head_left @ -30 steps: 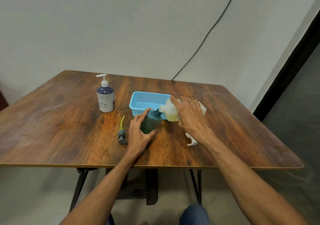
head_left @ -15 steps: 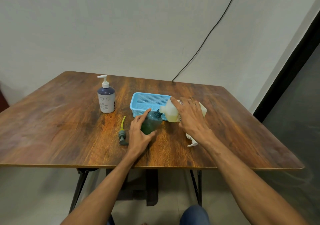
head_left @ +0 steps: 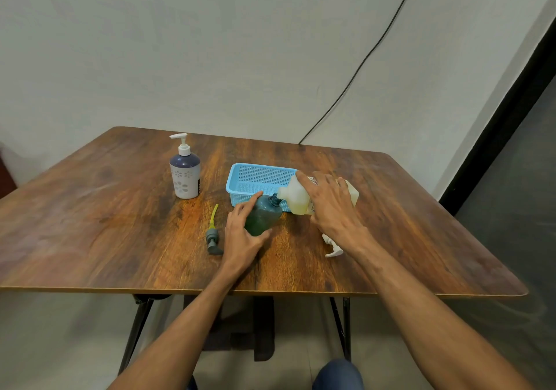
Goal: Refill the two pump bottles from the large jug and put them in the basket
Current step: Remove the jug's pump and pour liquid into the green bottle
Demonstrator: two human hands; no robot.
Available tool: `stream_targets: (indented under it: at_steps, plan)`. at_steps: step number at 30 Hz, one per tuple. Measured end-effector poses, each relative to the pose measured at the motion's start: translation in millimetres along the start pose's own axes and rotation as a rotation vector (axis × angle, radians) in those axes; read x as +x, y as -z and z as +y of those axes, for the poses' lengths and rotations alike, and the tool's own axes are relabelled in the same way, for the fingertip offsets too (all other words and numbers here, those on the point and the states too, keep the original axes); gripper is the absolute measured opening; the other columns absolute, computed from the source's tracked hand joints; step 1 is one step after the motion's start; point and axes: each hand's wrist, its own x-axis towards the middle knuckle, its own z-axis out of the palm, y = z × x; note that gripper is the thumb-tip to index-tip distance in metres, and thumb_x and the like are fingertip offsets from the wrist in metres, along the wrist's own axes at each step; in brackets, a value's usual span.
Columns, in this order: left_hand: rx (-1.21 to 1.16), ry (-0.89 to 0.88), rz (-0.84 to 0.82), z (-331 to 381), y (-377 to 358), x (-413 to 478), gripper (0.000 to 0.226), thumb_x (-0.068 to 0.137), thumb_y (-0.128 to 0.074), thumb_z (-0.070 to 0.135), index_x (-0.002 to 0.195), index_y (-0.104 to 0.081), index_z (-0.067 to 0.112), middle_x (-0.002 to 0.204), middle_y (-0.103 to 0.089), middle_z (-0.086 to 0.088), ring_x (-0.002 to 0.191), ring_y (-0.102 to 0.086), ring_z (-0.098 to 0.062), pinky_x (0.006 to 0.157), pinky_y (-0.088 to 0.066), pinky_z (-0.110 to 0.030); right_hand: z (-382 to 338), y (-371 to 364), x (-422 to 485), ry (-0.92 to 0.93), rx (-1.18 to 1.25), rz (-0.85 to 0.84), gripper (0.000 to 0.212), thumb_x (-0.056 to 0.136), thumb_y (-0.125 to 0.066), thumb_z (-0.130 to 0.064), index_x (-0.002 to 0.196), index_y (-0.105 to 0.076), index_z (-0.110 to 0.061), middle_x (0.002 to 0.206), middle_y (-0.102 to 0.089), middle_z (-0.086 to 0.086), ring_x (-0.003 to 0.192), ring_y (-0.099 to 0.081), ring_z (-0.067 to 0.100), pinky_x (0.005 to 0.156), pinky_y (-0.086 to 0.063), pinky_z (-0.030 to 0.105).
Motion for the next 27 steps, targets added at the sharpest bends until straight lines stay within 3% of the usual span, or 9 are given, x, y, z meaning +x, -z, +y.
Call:
stream_targets:
  at_steps: [13,27]
  plan:
    - [0.005,-0.011,-0.005,-3.9,-1.1,0.4,0.090,0.078,-0.083,0.025,0.153,-0.036,0.040,0.134,-0.043,0.018,0.125,-0.044,-0.010,0.106,-0.047,-0.041,0.0,-0.3,-0.4,0.001,-0.008,0.005,0.095,0.080,-0.081,-0.022,0.157,-0.025,-0.028,0.150,-0.043,0.011,0.139,-0.040,0.033,0.117,-0.030,0.056]
    - [0.022,-0.006,0.013,-2.8,-1.3,1.7,0.089,0.077,-0.084,0.023,0.152,-0.037,0.038,0.132,-0.041,0.020,0.123,-0.042,-0.006,0.099,-0.034,-0.020,0.0,0.9,0.6,-0.001,-0.010,-0.003,0.096,0.079,-0.081,-0.021,0.157,-0.024,-0.029,0.152,-0.042,0.012,0.138,-0.040,0.035,0.116,-0.030,0.057]
